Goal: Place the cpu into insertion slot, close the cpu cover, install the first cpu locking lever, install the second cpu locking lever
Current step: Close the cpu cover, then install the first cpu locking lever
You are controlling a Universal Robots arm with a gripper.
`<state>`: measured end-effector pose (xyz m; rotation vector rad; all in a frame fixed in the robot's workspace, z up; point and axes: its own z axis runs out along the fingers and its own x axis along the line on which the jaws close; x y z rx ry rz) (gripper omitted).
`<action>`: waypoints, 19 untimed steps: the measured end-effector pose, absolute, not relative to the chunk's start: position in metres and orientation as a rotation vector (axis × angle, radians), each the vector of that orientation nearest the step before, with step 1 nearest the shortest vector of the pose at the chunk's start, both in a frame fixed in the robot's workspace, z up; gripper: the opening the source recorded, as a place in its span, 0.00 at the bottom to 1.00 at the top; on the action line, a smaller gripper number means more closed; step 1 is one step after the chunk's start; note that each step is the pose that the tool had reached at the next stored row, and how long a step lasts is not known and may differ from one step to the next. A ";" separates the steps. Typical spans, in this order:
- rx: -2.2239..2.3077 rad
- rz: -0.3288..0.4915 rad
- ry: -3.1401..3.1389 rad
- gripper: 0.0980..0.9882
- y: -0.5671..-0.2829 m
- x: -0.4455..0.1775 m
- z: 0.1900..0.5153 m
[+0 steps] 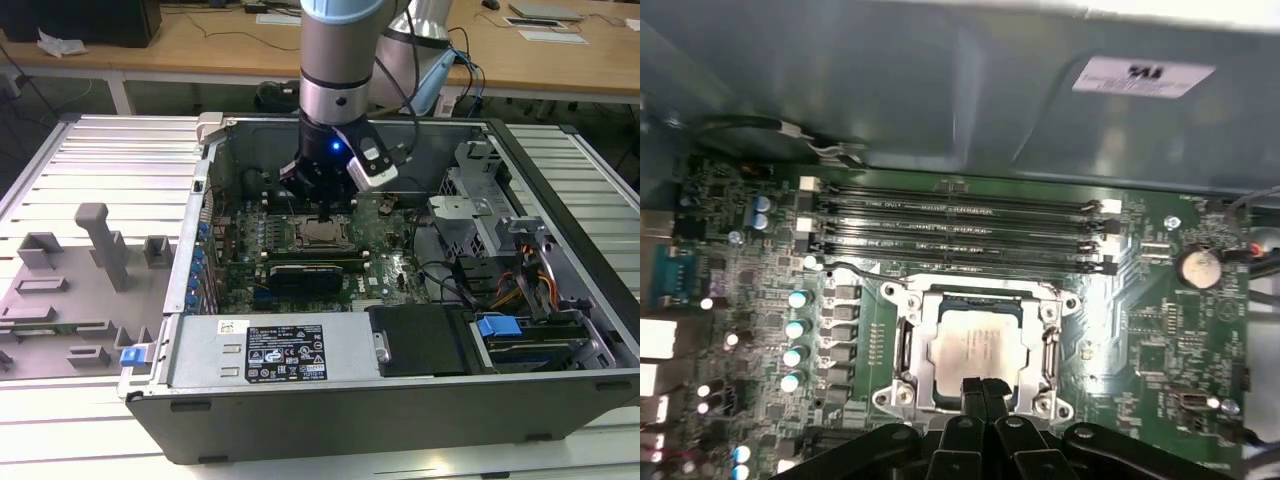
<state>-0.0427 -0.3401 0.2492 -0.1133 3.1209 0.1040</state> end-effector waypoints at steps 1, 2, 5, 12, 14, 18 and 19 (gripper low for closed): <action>-0.113 0.104 3.121 0.01 -0.340 -0.043 0.252; -0.113 0.104 3.121 0.01 -0.340 -0.043 0.255; -0.113 0.105 3.121 0.01 -0.340 -0.043 0.256; -0.113 0.104 3.121 0.01 -0.340 -0.043 0.257; -0.113 0.104 3.121 0.01 -0.340 -0.043 0.257; -0.113 0.104 3.121 0.01 -0.340 -0.043 0.257; -0.113 0.104 3.121 0.01 -0.340 -0.043 0.257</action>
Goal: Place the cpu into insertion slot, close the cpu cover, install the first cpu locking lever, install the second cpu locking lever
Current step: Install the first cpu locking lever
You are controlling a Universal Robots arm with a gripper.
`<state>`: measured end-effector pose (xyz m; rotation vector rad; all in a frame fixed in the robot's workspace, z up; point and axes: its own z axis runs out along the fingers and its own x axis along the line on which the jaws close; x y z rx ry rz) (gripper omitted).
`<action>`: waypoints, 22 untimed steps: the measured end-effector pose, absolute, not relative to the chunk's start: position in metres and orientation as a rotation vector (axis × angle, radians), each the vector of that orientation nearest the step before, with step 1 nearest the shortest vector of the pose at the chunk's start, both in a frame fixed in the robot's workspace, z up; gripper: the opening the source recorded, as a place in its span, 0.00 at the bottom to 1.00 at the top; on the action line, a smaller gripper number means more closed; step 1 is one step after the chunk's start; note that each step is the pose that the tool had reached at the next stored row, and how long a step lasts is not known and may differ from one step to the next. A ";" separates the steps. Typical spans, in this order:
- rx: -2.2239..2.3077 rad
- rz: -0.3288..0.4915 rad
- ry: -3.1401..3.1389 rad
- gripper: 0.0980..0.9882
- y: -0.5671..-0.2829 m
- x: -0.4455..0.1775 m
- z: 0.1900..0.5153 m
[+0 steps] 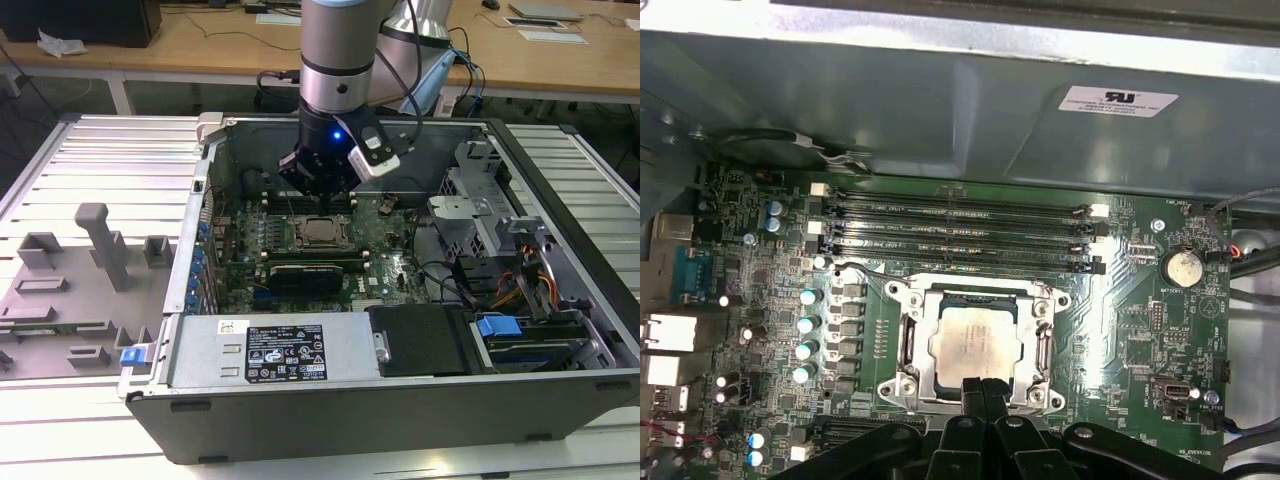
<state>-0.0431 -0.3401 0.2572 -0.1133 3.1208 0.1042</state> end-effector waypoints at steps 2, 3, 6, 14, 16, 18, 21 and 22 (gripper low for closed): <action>-0.113 0.104 3.121 0.01 -0.340 -0.044 0.257; -0.113 0.104 3.121 0.01 -0.340 -0.045 0.257; -0.113 0.104 3.121 0.01 -0.340 -0.047 0.257; -0.113 0.104 3.121 0.01 -0.340 -0.054 0.257; -0.113 0.104 3.121 0.01 -0.340 -0.055 0.257; -0.113 0.104 3.121 0.01 -0.340 -0.056 0.257; -0.113 0.104 3.121 0.01 -0.340 -0.058 0.257; -0.113 0.104 3.121 0.01 -0.340 -0.058 0.257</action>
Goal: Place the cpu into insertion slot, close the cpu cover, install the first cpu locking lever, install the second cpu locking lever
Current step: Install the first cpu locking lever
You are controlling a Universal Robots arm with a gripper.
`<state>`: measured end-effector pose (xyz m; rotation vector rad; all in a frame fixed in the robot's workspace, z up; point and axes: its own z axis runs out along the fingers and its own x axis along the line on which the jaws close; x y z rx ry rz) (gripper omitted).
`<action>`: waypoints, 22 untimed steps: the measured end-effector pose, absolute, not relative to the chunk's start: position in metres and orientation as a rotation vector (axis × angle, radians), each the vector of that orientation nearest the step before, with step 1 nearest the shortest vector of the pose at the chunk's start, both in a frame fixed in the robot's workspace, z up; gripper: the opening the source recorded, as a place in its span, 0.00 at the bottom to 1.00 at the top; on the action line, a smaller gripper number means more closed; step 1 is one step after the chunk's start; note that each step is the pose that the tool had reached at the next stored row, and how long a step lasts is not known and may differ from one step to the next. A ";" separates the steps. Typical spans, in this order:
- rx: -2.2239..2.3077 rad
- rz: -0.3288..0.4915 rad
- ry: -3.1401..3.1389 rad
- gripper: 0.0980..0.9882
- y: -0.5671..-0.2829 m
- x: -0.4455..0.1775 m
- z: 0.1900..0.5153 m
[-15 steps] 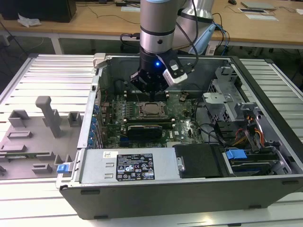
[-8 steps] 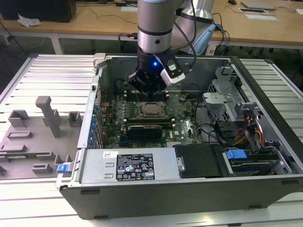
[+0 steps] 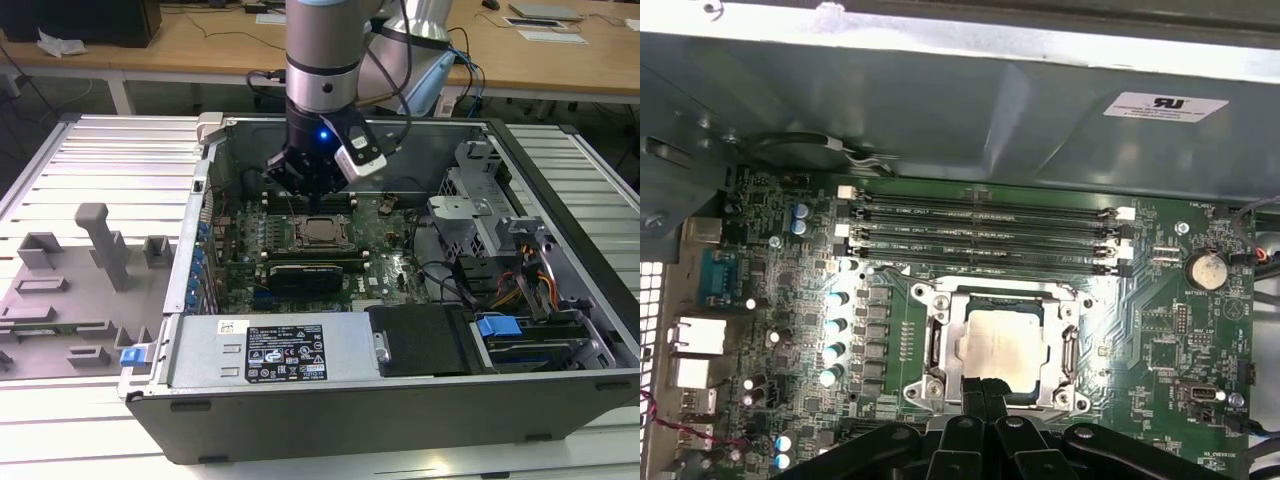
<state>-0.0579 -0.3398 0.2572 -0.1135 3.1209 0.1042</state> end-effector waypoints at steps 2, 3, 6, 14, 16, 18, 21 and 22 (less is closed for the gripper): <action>-0.113 0.104 3.121 0.01 -0.340 -0.059 0.257; -0.113 0.104 3.121 0.01 -0.340 -0.060 0.257; -0.113 0.104 3.121 0.01 -0.340 -0.061 0.257; -0.113 0.104 3.121 0.01 -0.340 -0.063 0.257; -0.113 0.104 3.121 0.01 -0.340 -0.063 0.257; -0.113 0.104 3.121 0.01 -0.340 -0.063 0.257; -0.113 0.121 3.117 0.01 -0.340 -0.065 0.257; -0.113 0.134 3.114 0.01 -0.340 -0.065 0.257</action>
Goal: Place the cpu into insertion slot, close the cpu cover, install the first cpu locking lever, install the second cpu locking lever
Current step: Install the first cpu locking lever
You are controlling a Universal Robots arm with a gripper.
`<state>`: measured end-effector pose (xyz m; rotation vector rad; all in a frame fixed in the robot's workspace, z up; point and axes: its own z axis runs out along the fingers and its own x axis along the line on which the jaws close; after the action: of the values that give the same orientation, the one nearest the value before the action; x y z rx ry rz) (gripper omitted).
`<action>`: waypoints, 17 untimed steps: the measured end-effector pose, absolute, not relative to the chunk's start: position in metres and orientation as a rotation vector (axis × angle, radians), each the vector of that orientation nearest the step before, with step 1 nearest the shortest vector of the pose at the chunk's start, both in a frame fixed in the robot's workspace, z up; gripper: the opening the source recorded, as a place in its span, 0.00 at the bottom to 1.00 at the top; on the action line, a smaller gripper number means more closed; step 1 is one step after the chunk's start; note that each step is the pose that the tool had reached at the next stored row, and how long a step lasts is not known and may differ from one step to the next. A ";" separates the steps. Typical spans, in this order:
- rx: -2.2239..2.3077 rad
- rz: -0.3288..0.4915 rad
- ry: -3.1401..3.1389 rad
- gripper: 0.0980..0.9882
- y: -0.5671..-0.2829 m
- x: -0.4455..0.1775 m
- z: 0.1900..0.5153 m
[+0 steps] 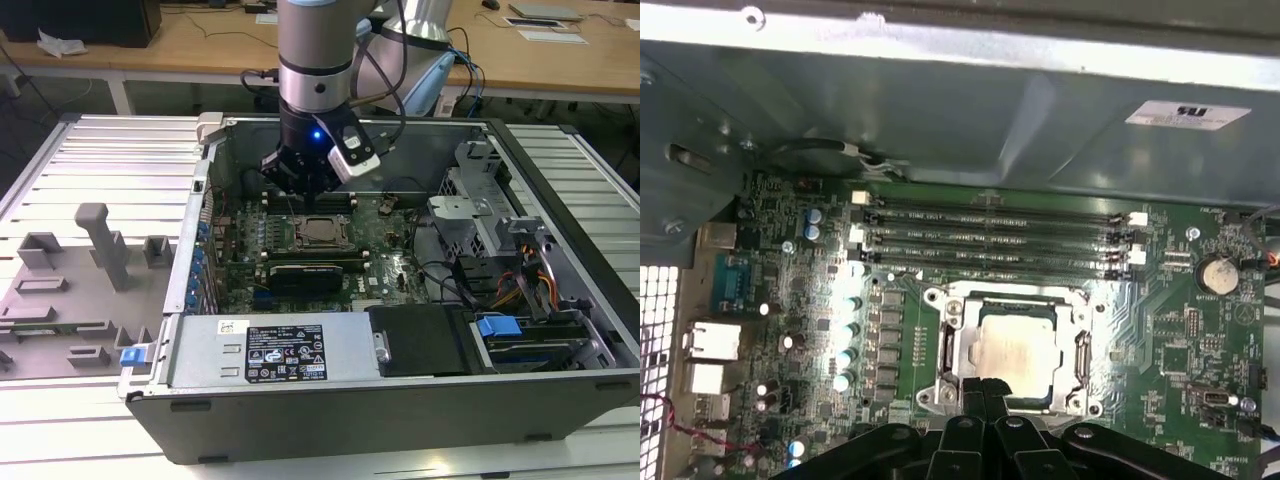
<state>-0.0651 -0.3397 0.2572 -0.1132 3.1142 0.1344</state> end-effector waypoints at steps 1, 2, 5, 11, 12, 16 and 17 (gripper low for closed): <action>-0.113 0.136 3.114 0.01 -0.340 -0.065 0.257; -0.113 0.136 3.114 0.01 -0.340 -0.065 0.258; -0.113 0.136 3.114 0.01 -0.340 -0.065 0.263; -0.113 0.136 3.113 0.01 -0.340 -0.068 0.265; -0.114 0.136 3.112 0.01 -0.340 -0.071 0.264; -0.114 0.135 3.108 0.01 -0.339 -0.083 0.264; -0.114 0.135 3.107 0.01 -0.339 -0.086 0.264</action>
<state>-0.0857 -0.3392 0.2644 -0.1135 3.1068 0.1353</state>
